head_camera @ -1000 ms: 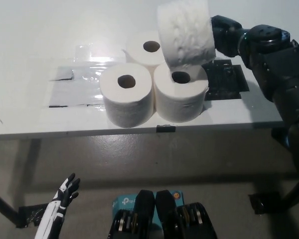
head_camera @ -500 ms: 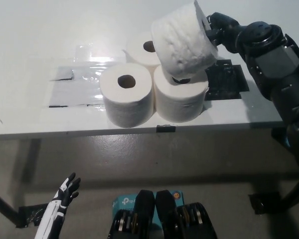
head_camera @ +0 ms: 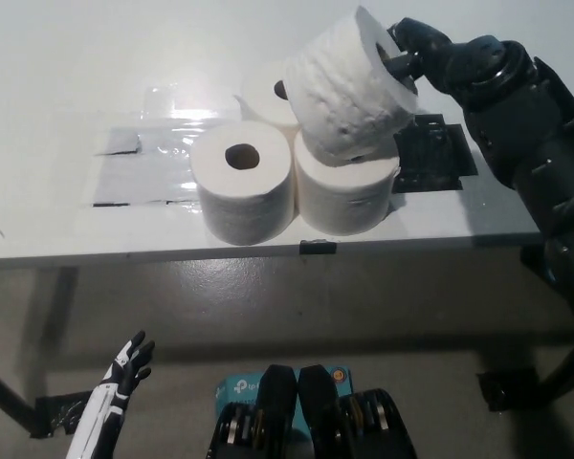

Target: A few rolls of toilet paper are kept infront of the robot and the robot uses its right hand to lift one of the rolls and and places it on top of the other rolls to stack it.

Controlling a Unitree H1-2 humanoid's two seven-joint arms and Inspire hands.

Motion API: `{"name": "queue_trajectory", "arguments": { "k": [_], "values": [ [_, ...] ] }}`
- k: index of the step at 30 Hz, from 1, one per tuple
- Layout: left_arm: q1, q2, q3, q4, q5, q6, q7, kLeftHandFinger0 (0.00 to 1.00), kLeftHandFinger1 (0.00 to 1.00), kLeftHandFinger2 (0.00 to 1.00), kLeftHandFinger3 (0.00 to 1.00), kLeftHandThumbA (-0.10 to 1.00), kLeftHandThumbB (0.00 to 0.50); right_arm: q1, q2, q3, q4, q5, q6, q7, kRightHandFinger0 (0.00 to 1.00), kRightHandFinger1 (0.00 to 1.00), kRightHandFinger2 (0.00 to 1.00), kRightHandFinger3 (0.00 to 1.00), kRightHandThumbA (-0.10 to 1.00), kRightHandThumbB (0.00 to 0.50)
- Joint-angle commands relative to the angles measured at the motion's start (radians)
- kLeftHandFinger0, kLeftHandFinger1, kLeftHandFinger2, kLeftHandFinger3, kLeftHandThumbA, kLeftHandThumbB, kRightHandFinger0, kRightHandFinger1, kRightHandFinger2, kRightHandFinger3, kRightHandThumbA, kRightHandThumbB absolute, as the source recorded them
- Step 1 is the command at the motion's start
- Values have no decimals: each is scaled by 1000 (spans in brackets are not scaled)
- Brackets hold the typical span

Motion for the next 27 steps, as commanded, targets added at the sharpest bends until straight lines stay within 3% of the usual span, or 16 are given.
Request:
{"name": "queue_trajectory", "arguments": {
  "k": [1, 3, 4, 6, 7, 8, 10, 11, 12, 13, 14, 15, 17, 20, 22, 27],
  "values": [
    [-9, 20, -8, -32, 9, 0, -12, 1000, 1000, 1000, 1000, 1000, 217, -92, 10, 30, -1, -55, -77, -19, 0, 80, 327, 227, 835, 69],
    [-10, 21, -8, -37, 6, 9, -15, 1000, 1000, 1000, 1000, 1000, 223, -85, 11, 59, -11, -84, -92, -35, 0, 68, 283, 202, 836, 78],
    [-11, 22, -9, -37, 8, 12, -15, 1000, 1000, 1000, 1000, 1000, 228, -83, 13, 62, -15, -85, -91, -40, 0, 8, 178, 87, 828, 80],
    [-11, 25, -10, -41, 5, 11, -19, 1000, 1000, 1000, 1000, 1000, 224, -88, 19, 62, -11, -85, -71, -47, 0, 0, 42, 20, 832, 132],
    [-9, 25, -10, -43, 4, 11, -19, 1000, 1000, 1000, 1000, 1000, 222, -91, 23, 57, -9, -80, -62, -46, 6, 57, 122, 117, 843, 197],
    [-10, 26, -10, -43, 3, 11, -19, 1000, 1000, 1000, 1000, 1000, 222, -93, 22, 55, -7, -77, -68, -37, 2, 79, 155, 223, 849, 224],
    [-14, 27, -11, -37, 13, 1, -14, 1000, 1000, 1000, 1000, 1000, 227, -103, 16, 54, 1, -73, -84, 15, 217, 337, 520, 732, 886, 289],
    [-15, 25, -11, -36, 14, 3, -11, 1000, 1000, 1000, 1000, 1000, 236, -107, 14, 50, 5, -68, -92, 39, 354, 503, 751, 924, 897, 301],
    [-18, 26, -11, -33, 18, 0, -9, 1000, 1000, 1000, 1000, 1000, 236, -113, 16, 42, 11, -60, -88, 61, 461, 641, 919, 1000, 880, 320],
    [-19, 26, -11, -33, 21, 0, -8, 1000, 1000, 1000, 1000, 1000, 235, -117, 16, 37, 14, -54, -87, 86, 604, 776, 1000, 1000, 858, 326],
    [-19, 26, -11, -33, 23, 1, -8, 1000, 1000, 1000, 1000, 1000, 234, -119, 16, 34, 16, -53, -88, 94, 662, 818, 1000, 1000, 852, 324],
    [-18, 27, -13, -36, 24, 4, -10, 1000, 1000, 1000, 1000, 1000, 233, -122, 18, 30, 15, -49, -83, 116, 770, 942, 1000, 1000, 814, 330],
    [-21, 28, -13, -33, 19, -7, -13, 1000, 1000, 1000, 1000, 1000, 214, -126, 20, 43, 19, -63, -83, 136, 979, 1000, 1000, 1000, 778, 346],
    [-23, 29, -14, -29, 28, -8, -10, 1000, 1000, 1000, 1000, 1000, 229, -130, 19, 47, 19, -68, -78, 176, 1000, 1000, 1000, 1000, 747, 351],
    [-25, 28, -12, -30, 29, 0, -9, 1000, 1000, 1000, 1000, 1000, 234, -143, 20, 35, 23, -54, -66, 218, 1000, 1000, 1000, 1000, 729, 323],
    [-26, 30, -12, -37, 28, 9, -12, 1000, 1000, 1000, 1000, 1000, 218, -168, 21, 33, 29, -52, -68, 288, 1000, 1000, 1000, 1000, 746, 313]
  ]
}}
